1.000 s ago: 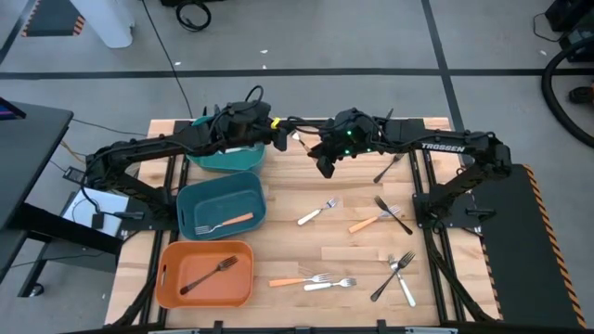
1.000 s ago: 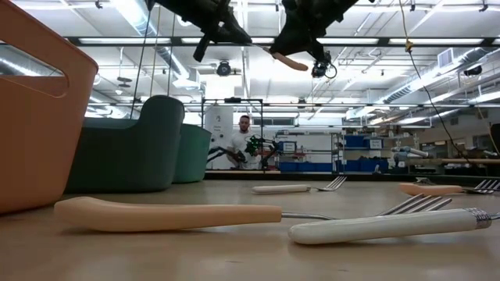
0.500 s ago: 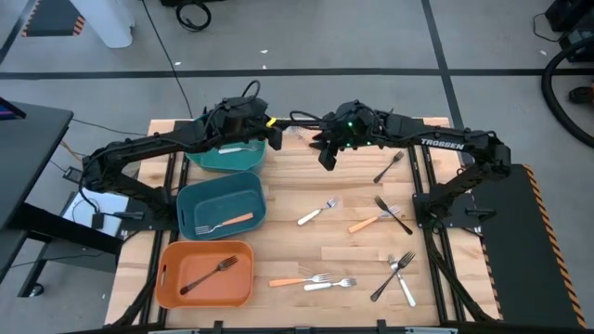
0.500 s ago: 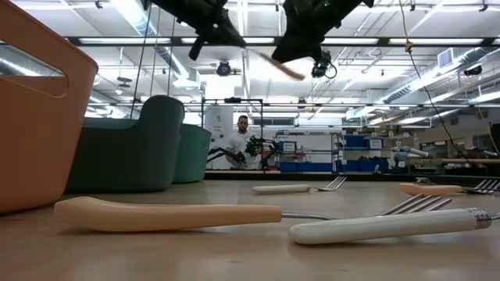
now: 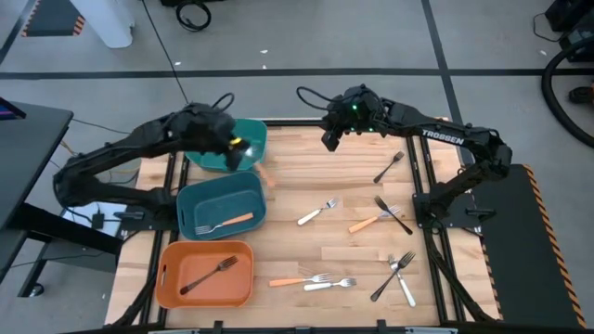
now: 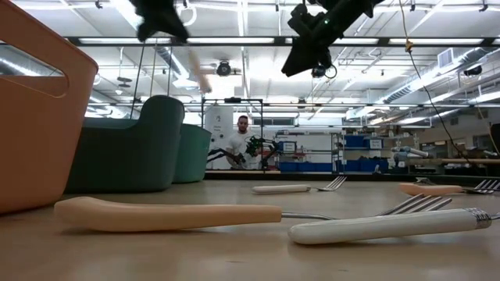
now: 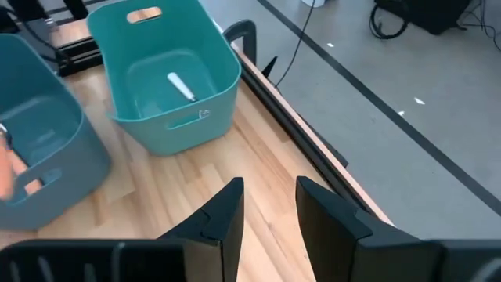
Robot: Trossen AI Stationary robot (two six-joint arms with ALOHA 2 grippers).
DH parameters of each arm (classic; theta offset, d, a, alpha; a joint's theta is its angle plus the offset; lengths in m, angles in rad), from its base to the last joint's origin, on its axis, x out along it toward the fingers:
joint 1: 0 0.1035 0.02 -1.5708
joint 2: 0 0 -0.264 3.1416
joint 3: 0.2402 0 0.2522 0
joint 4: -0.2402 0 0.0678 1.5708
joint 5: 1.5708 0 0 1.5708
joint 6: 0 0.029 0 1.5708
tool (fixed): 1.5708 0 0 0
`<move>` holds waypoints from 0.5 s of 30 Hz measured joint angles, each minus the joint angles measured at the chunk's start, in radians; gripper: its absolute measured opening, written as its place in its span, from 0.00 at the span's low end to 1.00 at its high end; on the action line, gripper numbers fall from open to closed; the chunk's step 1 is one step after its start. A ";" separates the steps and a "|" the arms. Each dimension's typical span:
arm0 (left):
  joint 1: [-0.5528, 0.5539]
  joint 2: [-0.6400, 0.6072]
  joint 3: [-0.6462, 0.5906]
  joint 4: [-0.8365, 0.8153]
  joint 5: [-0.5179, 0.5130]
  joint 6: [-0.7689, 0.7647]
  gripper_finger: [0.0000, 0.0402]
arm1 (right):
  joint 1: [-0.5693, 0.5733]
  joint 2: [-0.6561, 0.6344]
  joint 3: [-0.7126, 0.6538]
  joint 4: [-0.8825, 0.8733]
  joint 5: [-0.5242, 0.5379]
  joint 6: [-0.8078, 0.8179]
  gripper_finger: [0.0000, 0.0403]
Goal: Sort silverware by color (type)
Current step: Put the orange fork into the blue bin
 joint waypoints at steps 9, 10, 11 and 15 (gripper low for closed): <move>-0.066 -0.094 0.000 -0.459 -0.004 0.184 0.02 | -0.015 0.000 0.000 0.009 0.000 0.105 0.31; -0.074 -0.092 0.000 -0.509 -0.004 0.197 0.02 | -0.015 0.000 0.000 0.015 0.000 0.116 0.31; -0.082 -0.090 0.000 -0.558 -0.007 0.208 0.02 | -0.015 0.000 0.000 0.019 0.000 0.130 0.31; -0.105 -0.055 0.000 -0.672 -0.011 0.233 0.03 | -0.015 0.000 0.000 0.044 0.000 0.182 0.31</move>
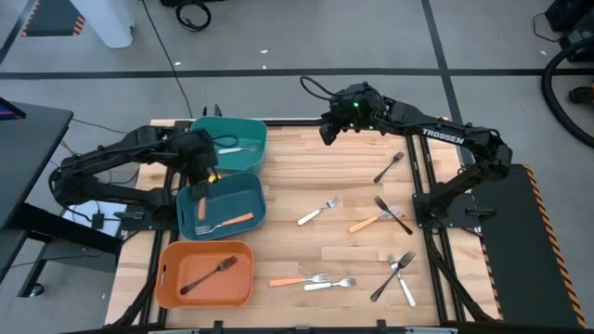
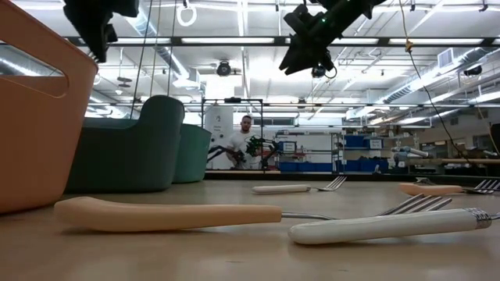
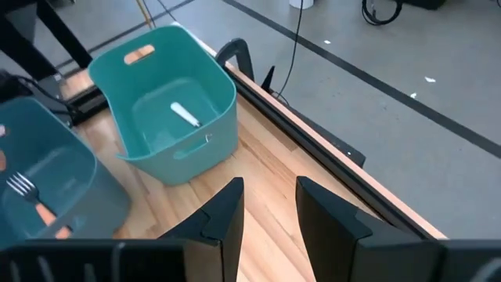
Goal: Sort silverware by color (type)
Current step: Put the orange fork into the blue bin, then put the white fork into the green bin
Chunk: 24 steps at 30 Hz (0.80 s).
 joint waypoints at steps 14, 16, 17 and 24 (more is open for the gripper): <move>0.000 0.124 0.000 -0.031 0.076 0.103 0.25 | 0.045 0.000 0.000 -0.022 -0.003 0.030 0.31; 0.000 0.127 0.000 -0.016 0.076 0.103 0.27 | 0.057 0.000 0.000 -0.039 -0.004 0.031 0.31; 0.000 0.127 0.000 -0.007 0.076 0.099 0.28 | 0.064 0.000 0.000 -0.054 -0.011 0.032 0.31; -0.010 0.127 0.000 0.150 0.078 0.017 0.30 | 0.143 0.061 0.000 -0.165 -0.183 -0.029 0.31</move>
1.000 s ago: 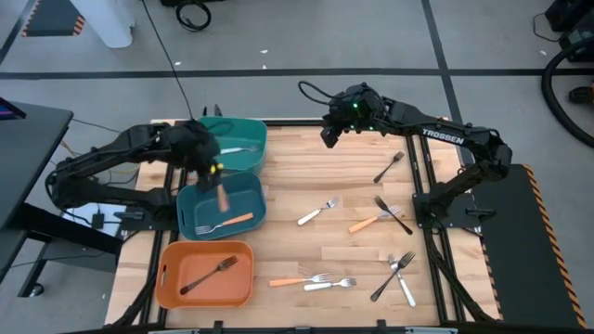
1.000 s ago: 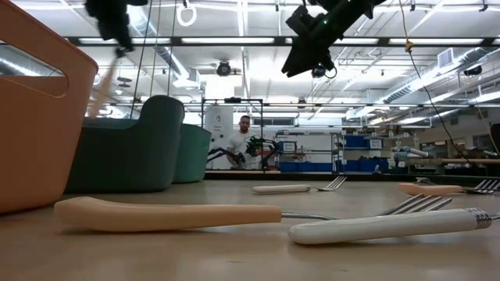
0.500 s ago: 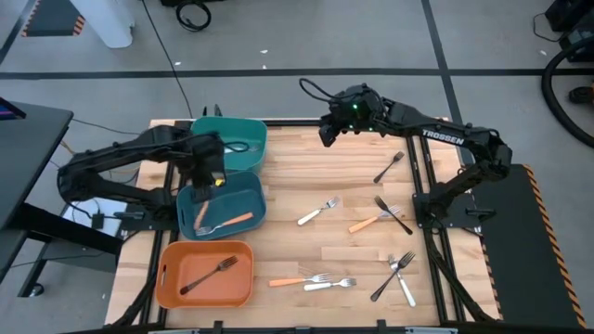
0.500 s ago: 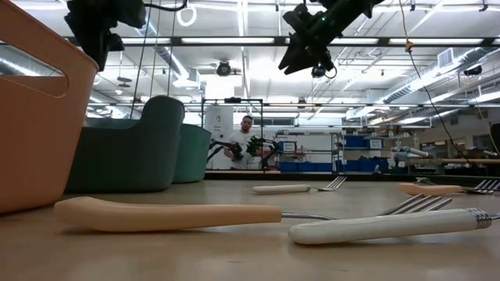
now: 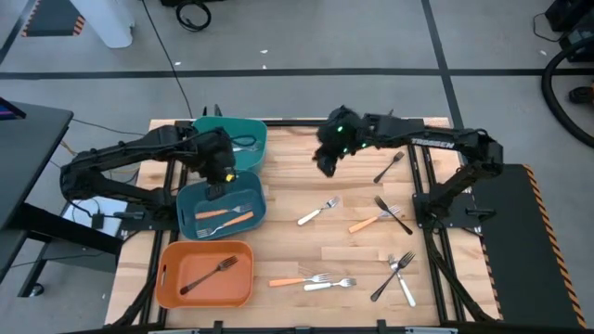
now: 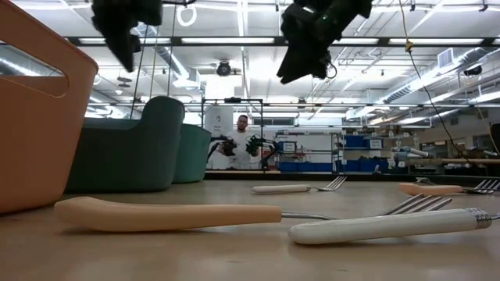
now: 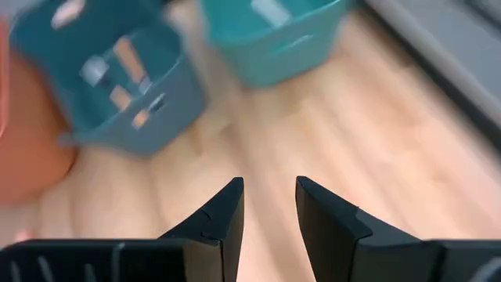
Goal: Sort silverware by color (type)
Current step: Put the white fork into the green bin
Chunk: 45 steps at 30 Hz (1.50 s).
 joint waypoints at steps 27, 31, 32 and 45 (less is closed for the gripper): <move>-0.115 0.000 0.000 0.309 0.000 -0.210 0.30 | 0.218 0.457 0.000 -0.122 -0.065 -0.484 0.31; -0.115 0.000 0.000 0.308 0.000 -0.218 0.30 | 0.237 0.474 -0.001 -0.139 -0.026 -0.524 0.31; -0.115 0.000 0.000 0.308 0.000 -0.221 0.30 | 0.242 0.479 -0.001 -0.127 -0.012 -0.526 0.31; -0.115 0.000 -0.001 0.314 -0.002 -0.227 0.30 | 0.251 0.527 -0.022 -0.092 0.112 -0.383 0.18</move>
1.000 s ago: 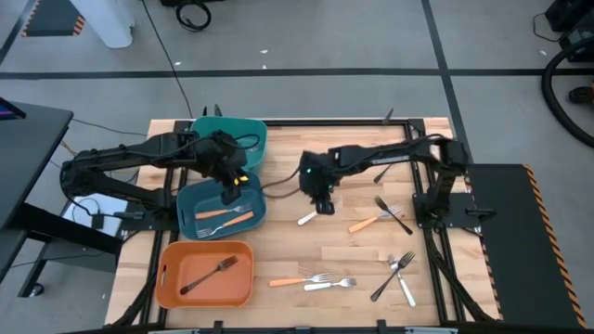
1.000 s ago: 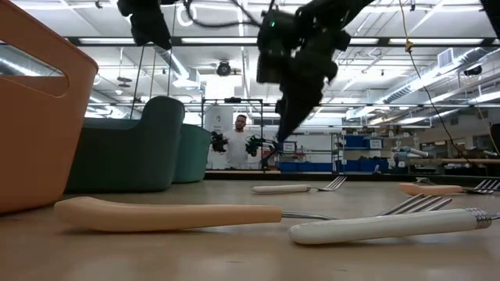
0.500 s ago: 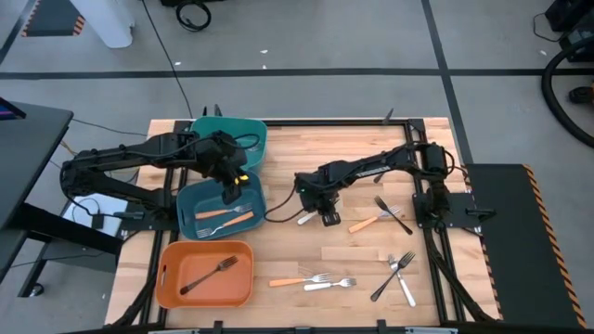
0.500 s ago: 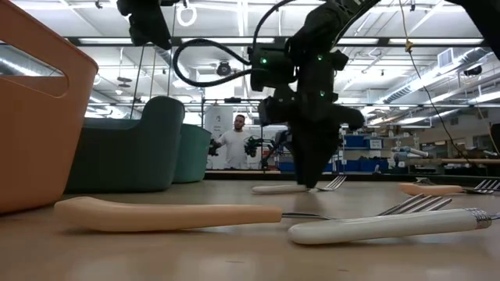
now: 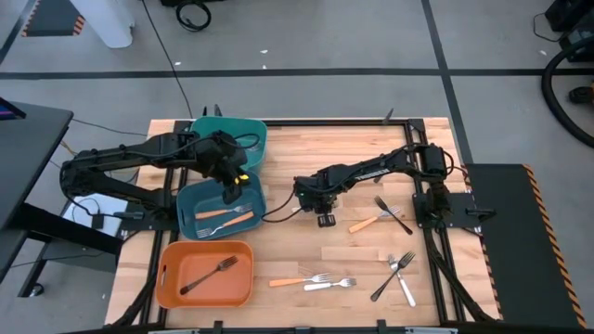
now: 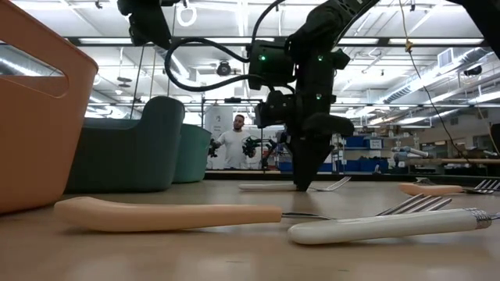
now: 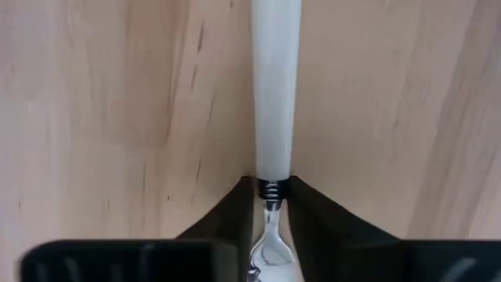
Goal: Sort silverware by color (type)
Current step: Put the white fork into the green bin
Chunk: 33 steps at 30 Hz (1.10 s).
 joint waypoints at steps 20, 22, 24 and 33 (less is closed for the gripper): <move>0.002 0.000 0.000 0.105 -0.012 -0.009 0.30 | -0.033 -0.290 -0.017 -0.146 0.127 0.059 0.07; 0.002 0.001 0.000 0.162 -0.025 -0.022 0.30 | -0.046 -0.348 -0.014 -0.139 0.169 0.084 0.07; 0.002 0.010 0.000 0.232 -0.052 -0.055 0.30 | -0.059 -0.399 -0.014 -0.128 0.208 0.124 0.07; 0.002 0.095 0.000 0.549 -0.194 -0.223 0.30 | -0.092 -0.593 -0.012 0.224 0.364 0.295 0.07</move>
